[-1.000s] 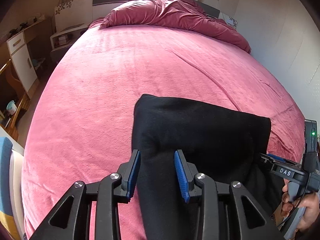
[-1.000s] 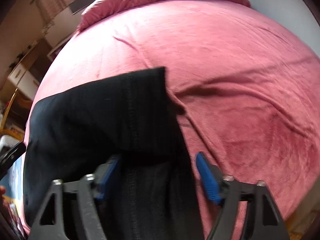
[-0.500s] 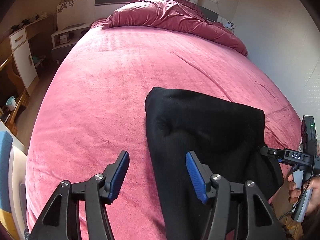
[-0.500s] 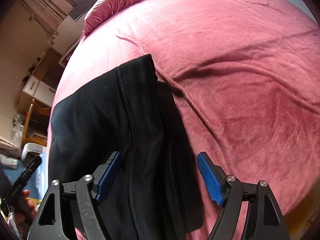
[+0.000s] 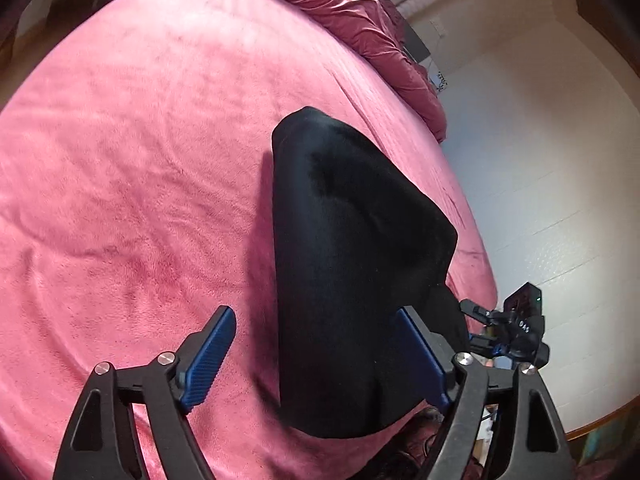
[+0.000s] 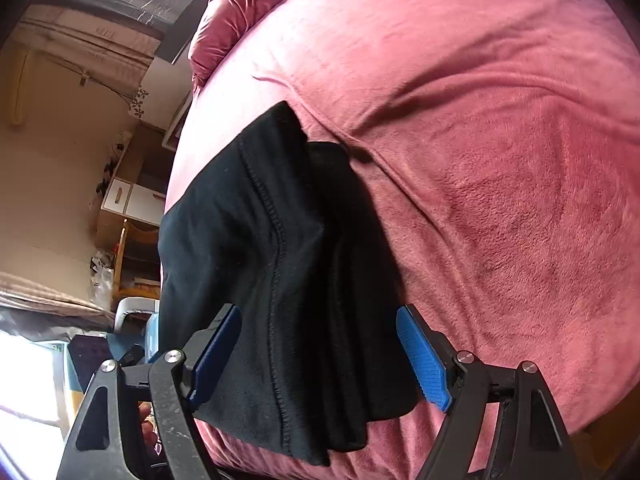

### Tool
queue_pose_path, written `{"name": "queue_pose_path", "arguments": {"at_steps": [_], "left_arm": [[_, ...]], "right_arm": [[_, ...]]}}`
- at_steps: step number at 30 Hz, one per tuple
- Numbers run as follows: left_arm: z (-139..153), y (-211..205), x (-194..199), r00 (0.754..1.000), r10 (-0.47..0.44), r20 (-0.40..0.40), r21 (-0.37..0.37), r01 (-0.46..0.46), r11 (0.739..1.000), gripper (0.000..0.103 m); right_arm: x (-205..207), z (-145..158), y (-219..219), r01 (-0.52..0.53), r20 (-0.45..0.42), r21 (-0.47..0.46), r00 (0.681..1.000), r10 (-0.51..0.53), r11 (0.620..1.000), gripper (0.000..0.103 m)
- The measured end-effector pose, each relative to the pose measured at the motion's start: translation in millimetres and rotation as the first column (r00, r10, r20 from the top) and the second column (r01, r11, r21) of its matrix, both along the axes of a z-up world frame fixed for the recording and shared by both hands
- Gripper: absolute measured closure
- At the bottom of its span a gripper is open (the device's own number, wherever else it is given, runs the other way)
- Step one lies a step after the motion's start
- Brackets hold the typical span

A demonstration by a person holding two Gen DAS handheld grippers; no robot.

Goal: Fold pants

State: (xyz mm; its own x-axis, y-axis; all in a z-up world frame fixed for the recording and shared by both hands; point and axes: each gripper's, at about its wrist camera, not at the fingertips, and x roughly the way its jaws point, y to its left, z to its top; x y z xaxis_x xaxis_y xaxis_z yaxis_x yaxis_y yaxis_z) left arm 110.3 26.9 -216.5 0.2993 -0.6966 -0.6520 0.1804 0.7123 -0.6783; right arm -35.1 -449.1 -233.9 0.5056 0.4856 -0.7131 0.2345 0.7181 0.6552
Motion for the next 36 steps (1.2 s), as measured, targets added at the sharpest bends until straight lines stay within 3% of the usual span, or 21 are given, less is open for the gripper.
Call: {"name": "queue_pose_path", "arguments": {"at_steps": [10, 15, 18, 24, 30, 36], "left_arm": [[-12, -21, 24, 0.998, -0.038, -0.04, 0.015, 0.039, 0.999, 0.019], [-23, -35, 39, 0.994, -0.054, -0.099, 0.025, 0.056, 0.998, 0.041], [-25, -43, 41, 0.992, -0.066, -0.106, 0.035, 0.07, 0.997, 0.045], [-16, -50, 37, 0.993, -0.113, -0.041, 0.025, 0.114, 0.993, 0.065], [9, -41, 20, 0.993, -0.113, 0.038, 0.007, 0.113, 0.994, 0.067], [37, -14, 29, 0.991, -0.062, 0.119, 0.011, 0.061, 0.998, 0.067]], "right_arm": [[45, -19, 1, -0.037, -0.014, 0.026, 0.999, 0.038, 0.999, 0.022], [61, -21, 14, -0.098, -0.029, -0.03, 0.995, 0.097, 0.995, 0.031], [64, -18, 21, -0.123, -0.024, -0.067, 0.992, 0.121, 0.99, 0.04], [63, 1, 37, -0.148, -0.004, -0.149, 0.989, 0.15, 0.978, 0.055], [69, 40, 58, -0.193, 0.055, -0.197, 0.977, 0.208, 0.961, 0.059], [111, 63, 82, -0.235, 0.114, -0.206, 0.958, 0.262, 0.95, 0.059]]}}
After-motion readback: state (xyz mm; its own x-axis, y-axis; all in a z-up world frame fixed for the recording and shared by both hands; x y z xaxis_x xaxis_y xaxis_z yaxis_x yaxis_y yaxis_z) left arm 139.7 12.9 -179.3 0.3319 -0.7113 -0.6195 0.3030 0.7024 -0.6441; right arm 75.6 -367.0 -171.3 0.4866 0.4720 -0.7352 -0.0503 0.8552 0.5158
